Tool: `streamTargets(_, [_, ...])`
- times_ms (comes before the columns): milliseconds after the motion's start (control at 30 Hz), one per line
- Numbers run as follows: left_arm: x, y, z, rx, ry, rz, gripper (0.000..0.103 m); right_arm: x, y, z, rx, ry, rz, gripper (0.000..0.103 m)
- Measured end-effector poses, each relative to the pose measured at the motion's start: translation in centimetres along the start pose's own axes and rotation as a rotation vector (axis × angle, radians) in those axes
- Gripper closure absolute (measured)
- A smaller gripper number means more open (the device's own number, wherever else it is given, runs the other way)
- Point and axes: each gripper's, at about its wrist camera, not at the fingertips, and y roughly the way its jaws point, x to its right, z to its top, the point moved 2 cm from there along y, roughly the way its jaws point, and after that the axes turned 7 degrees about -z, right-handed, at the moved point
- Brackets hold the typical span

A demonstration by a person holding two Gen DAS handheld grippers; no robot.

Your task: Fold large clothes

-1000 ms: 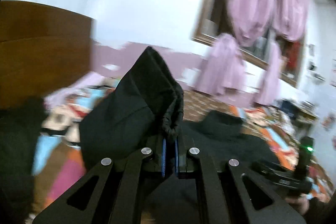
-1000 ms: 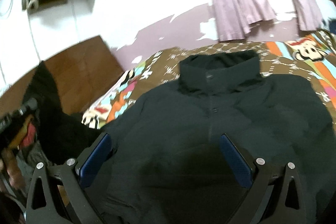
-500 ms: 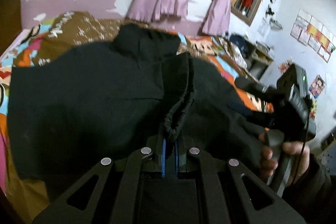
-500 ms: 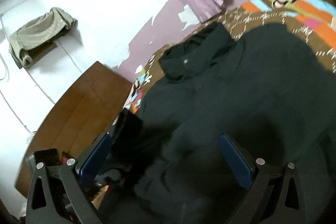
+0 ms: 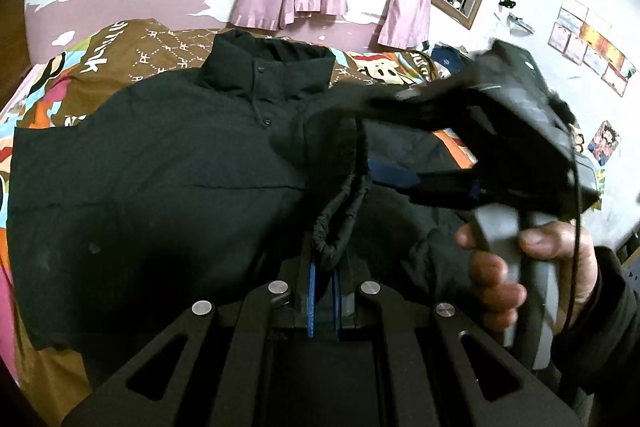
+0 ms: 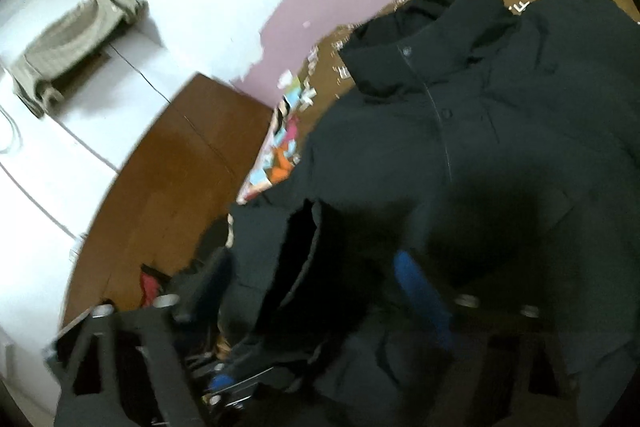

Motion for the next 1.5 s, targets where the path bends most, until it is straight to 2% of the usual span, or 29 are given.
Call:
streamTargets(67, [0.0, 0.0, -0.2, 0.0, 0.008, -0.003, 0.099, 0.4, 0.2, -0.1, -0.007, 0.013, 0.004, 0.088])
streamTargets(100, [0.0, 0.0, -0.2, -0.002, 0.01, -0.004, 0.098, 0.4, -0.3, -0.1, 0.008, -0.006, -0.007, 0.096])
streamTargets(167, [-0.3, -0.2, -0.4, 0.003, -0.005, -0.01, 0.095, -0.1, -1.5, 0.2, 0.045, -0.051, -0.006, 0.097])
streamTargets(267, [-0.9, -1.7, -0.1, 0.065, -0.037, -0.059, 0.087, -1.0, -4.6, 1.0, 0.135, -0.136, -0.042, 0.098])
streamTargets(333, [-1.3, -3.0, 0.2, 0.114, -0.051, -0.066, 0.064, -0.9, -7.1, 1.9, 0.198, -0.166, -0.078, 0.098])
streamTargets(400, [-1.8, -4.6, 0.7, 0.177, -0.061, -0.062, 0.063, 0.0, -9.2, 3.0, 0.239, -0.164, -0.116, 0.098])
streamTargets(467, [-2.2, -5.7, 1.3, 0.202, -0.068, -0.054, 0.061, 0.8, -10.7, 3.8, 0.267, -0.167, -0.152, 0.098])
streamTargets(567, [-3.3, -6.8, 2.5, 0.222, -0.084, -0.002, 0.055, 2.5, -13.1, 5.0, 0.296, -0.199, -0.248, 0.098])
streamTargets(667, [-3.9, -7.3, 4.1, 0.198, -0.084, 0.04, 0.054, 4.4, -15.2, 5.5, 0.307, -0.22, -0.343, 0.098])
streamTargets(833, [-3.7, -6.8, 8.1, 0.111, 0.018, 0.13, 0.053, 7.4, -16.6, 5.6, 0.279, -0.219, -0.458, 0.098])
streamTargets(933, [-3.6, -4.5, 9.9, 0.048, 0.035, 0.125, 0.053, 8.8, -15.4, 5.5, 0.248, -0.228, -0.506, 0.098])
streamTargets(1000, [-3.7, -2.2, 10.1, 0.009, 0.008, 0.098, 0.053, 10.0, -14.2, 5.4, 0.222, -0.221, -0.529, 0.098])
streamTargets(1067, [-4.1, -0.1, 9.4, -0.013, -0.013, 0.076, 0.053, 11.2, -13.3, 5.4, 0.193, -0.207, -0.546, 0.095])
streamTargets(1133, [-4.5, 2.3, 8.2, -0.046, -0.049, 0.045, 0.053, 12.4, -11.9, 5.2, 0.154, -0.211, -0.61, 0.09])
streamTargets(1200, [-5.1, 4.9, 6.7, -0.102, -0.105, 0.009, 0.053, 13.3, -11.2, 5.1, 0.135, -0.211, -0.684, 0.065])
streamTargets(1267, [-5.2, 6.7, 5.7, -0.159, -0.126, -0.012, 0.053, 13.5, -11.5, 4.9, 0.157, -0.212, -0.714, 0.048])
streamTargets(1367, [-4.3, 7.6, 4.4, -0.204, -0.054, 0.002, 0.053, 12.2, -11.9, 4.5, 0.202, -0.284, -0.705, 0.043])
streamTargets(1433, [-3.8, 7.5, 4.0, -0.215, 0.0, 0.018, 0.053, 11.3, -11.2, 4.2, 0.19, -0.344, -0.696, 0.043])
streamTargets(1500, [-4.0, 7.9, 3.6, -0.237, 0.008, 0.054, 0.053, 10.5, -9.6, 3.5, 0.143, -0.416, -0.699, 0.043])
